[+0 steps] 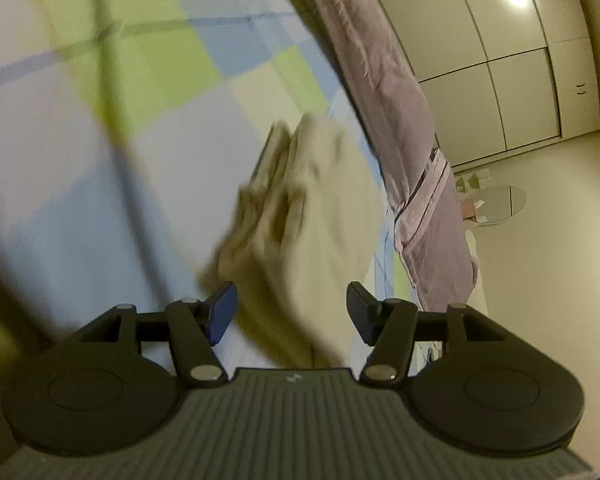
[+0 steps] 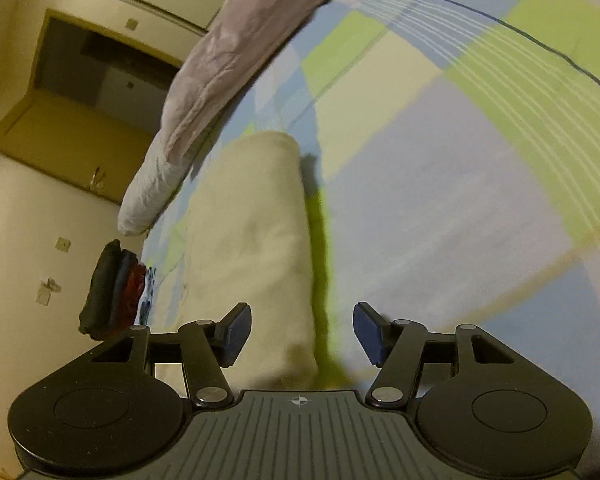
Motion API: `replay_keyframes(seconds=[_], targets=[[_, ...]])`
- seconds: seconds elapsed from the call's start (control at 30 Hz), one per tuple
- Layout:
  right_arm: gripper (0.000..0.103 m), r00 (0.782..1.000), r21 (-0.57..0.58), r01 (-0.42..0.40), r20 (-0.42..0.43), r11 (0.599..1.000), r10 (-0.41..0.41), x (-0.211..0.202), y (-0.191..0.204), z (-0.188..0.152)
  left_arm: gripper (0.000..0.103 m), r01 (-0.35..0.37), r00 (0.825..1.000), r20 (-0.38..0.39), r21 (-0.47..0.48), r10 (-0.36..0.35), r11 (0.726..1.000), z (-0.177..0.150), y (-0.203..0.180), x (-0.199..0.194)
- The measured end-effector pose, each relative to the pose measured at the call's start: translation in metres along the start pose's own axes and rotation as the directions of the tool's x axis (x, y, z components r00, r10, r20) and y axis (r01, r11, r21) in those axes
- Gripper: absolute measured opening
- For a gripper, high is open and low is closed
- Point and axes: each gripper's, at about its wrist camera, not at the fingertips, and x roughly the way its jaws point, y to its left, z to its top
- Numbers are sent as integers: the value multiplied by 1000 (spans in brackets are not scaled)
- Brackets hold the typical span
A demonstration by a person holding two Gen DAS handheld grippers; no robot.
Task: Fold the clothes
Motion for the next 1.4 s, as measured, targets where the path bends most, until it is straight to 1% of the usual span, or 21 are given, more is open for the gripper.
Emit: replay_keyframes(seconds=[0.13,0.3,0.33,0.4,0.43,0.53,0.63,0.73,0.8,0.87,0.9,1.0,1.07,1.1,1.13,1.2,1.27,1.3,1.33,1.37,1.4], targets=[[60,1000,8,2,-6,1000,-2,-10,-1,-6,54,-56,997,41,-62,59,996,-11,3,22],[60,1000,18,8,-16,1000,-8,-20,-2,-12,52,-80,992,91,-75,87,994,-13,-2,50],[60,1000,19,15,-19,1000,-14,-20,-3,-12,46,-86,991,96,-73,93,994,-13,-2,53],[60,999,23,27,-23,999,-26,-19,-7,-11,24,-92,990,98,-64,98,994,-12,-1,57],[60,999,26,30,-23,999,-29,-18,-9,-11,9,-95,990,99,-60,101,994,-12,-1,59],[60,999,16,27,-30,1000,-26,-15,-11,-6,6,-101,990,99,-35,104,994,-7,-1,63],[60,999,-41,39,-32,998,-40,-14,-8,4,6,-84,991,111,53,78,995,21,-10,52],[60,999,-82,23,-37,996,-26,-8,-5,20,6,-103,986,148,161,79,982,59,-15,33],[60,999,-92,-6,-47,996,2,-2,-4,31,6,-109,989,121,219,84,970,89,-8,27],[60,996,-91,-62,-75,994,56,12,-4,44,10,-97,995,47,229,89,969,110,4,34],[61,993,-87,-85,-85,993,77,21,-4,52,11,-92,996,16,215,91,972,116,12,39],[85,987,-88,-135,-103,987,126,51,-2,75,25,-53,998,22,84,51,995,111,34,43],[85,983,-75,-154,-111,985,146,71,-3,87,39,2,998,67,-22,-1,1000,101,47,39],[85,981,-66,-164,-114,984,156,81,-3,93,40,32,996,91,-75,-26,997,95,54,38],[85,979,-58,-173,-117,983,166,91,-3,99,40,62,993,112,-120,-49,991,89,60,37],[85,972,-25,-205,-121,978,201,110,-6,106,36,76,989,137,-133,-57,988,82,61,41],[85,969,-18,-224,-112,974,221,124,-7,111,11,54,992,121,-104,-42,993,86,58,51],[83,968,-26,-231,-104,973,227,129,-5,113,9,45,994,105,-102,-34,994,91,58,55],[53,971,-39,-221,-101,974,216,133,-2,113,8,44,995,94,-103,-34,994,97,58,57],[38,974,-42,-202,-113,978,197,138,0,112,7,49,996,82,-101,-41,994,104,57,58],[31,979,-36,-171,-116,985,166,139,1,111,7,46,997,70,-83,-40,995,112,54,58]])
